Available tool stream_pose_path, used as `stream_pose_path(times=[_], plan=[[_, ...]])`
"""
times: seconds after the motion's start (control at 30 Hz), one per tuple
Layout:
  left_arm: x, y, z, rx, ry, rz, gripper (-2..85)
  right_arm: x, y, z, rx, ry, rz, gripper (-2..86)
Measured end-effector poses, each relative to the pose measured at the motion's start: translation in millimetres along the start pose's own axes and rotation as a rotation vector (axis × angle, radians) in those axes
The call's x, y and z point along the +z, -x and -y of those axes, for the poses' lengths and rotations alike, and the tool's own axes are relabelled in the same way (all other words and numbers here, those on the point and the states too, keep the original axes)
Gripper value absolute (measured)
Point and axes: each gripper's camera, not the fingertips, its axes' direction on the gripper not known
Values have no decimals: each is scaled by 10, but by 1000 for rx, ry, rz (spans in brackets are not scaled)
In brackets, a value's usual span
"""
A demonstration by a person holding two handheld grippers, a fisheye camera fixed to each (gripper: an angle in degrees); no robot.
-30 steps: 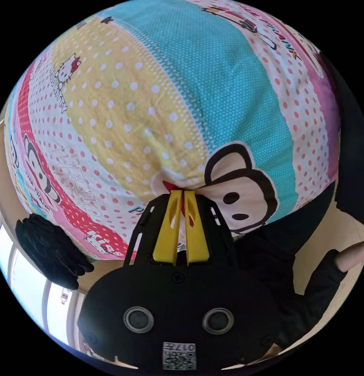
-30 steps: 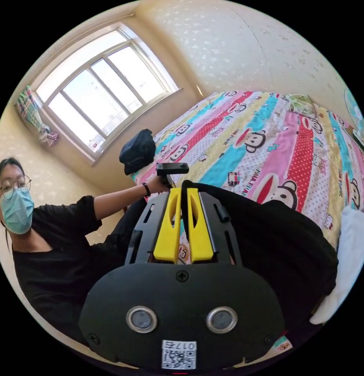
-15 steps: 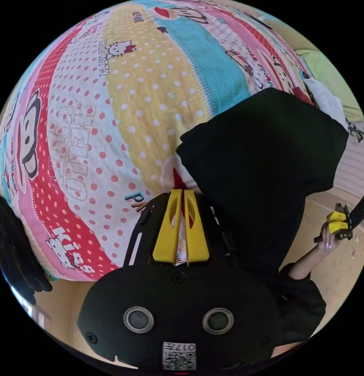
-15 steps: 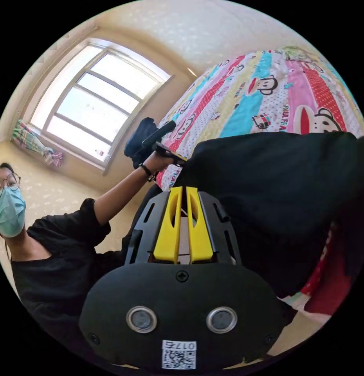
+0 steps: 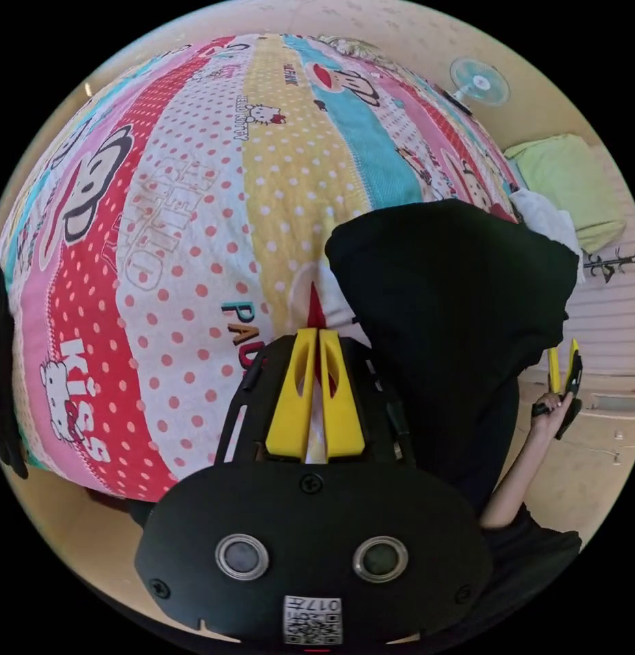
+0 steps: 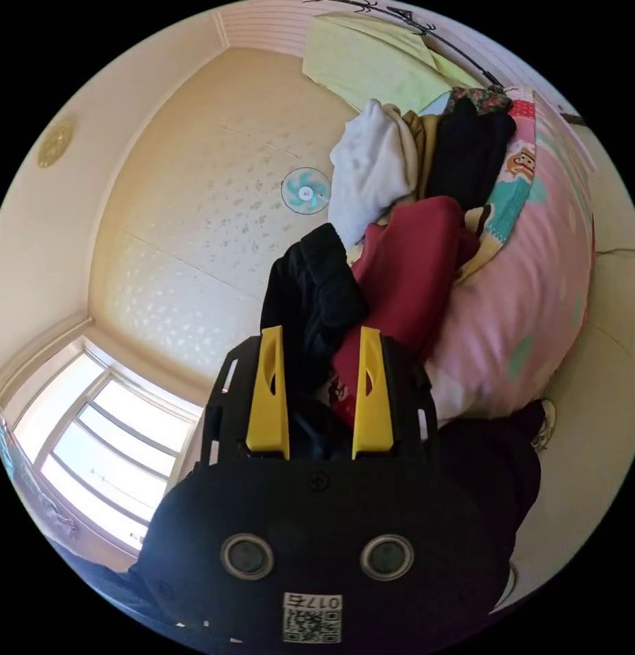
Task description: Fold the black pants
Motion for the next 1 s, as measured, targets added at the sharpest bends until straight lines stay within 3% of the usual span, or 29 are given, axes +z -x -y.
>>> stream_pose_path(times=[0.07, 0.17, 0.3, 0.37, 0.47, 0.53, 0.6, 0.7, 0.77, 0.87, 0.93, 1.0], plan=[[-9, 240, -227, -96, -67, -143, -9, 9, -44, -69, -42, -2, -34, 95], [-49, 85, -316, -66, 18, -248, -7, 144, -39, -81, -163, 93, -82, 73], [-383, -830, -342, 171, 29, -20, 13, 241, -6, -127, -218, 114, -101, 72], [-544, -1594, -389, 343, 2, 112, 68, 262, -20, -181, -231, 96, -113, 67], [-524, -2359, -408, 466, 67, 65, 177, 253, -97, -238, -214, 63, -105, 48], [-477, -2738, -468, 550, 44, -3, 183, 240, -142, -242, -195, 66, -84, 40], [-289, -3067, -504, 624, 33, -101, 182, 215, -171, -258, -190, 70, -66, 33], [496, -3478, -446, 660, 176, -66, 180, 196, -202, -268, -192, 77, -48, 29], [1271, -3621, -475, 679, 302, 62, 162, 192, -223, -275, -200, 85, -47, 28], [1583, -3645, -694, 757, 245, 313, 81, 164, -270, -281, -200, 96, -26, 27], [1447, -3555, -735, 744, 205, 263, 59, 139, -288, -282, -203, 96, -11, 27], [1146, -3331, -685, 700, 164, 94, 52, 100, -292, -289, -212, 84, -5, 30]])
